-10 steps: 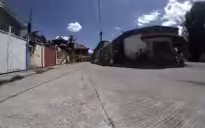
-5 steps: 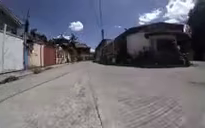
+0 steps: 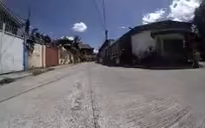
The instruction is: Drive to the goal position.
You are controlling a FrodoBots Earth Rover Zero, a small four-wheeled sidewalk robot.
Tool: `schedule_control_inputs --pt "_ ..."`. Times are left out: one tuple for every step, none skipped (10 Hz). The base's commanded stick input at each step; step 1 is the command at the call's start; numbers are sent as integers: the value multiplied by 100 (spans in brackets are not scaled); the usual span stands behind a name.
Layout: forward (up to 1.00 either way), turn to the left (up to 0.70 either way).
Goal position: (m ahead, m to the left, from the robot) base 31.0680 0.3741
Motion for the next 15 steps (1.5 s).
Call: schedule_control_inputs --pt "85 8" --pt "85 -6" --pt "85 -20" --pt "85 -27" --pt "85 -7" --pt "85 7" --pt "85 14" --pt "85 16" --pt "85 16" --pt "85 16" --pt "85 16" --pt "85 18" --pt "85 19" --pt "85 19" --pt "85 20"
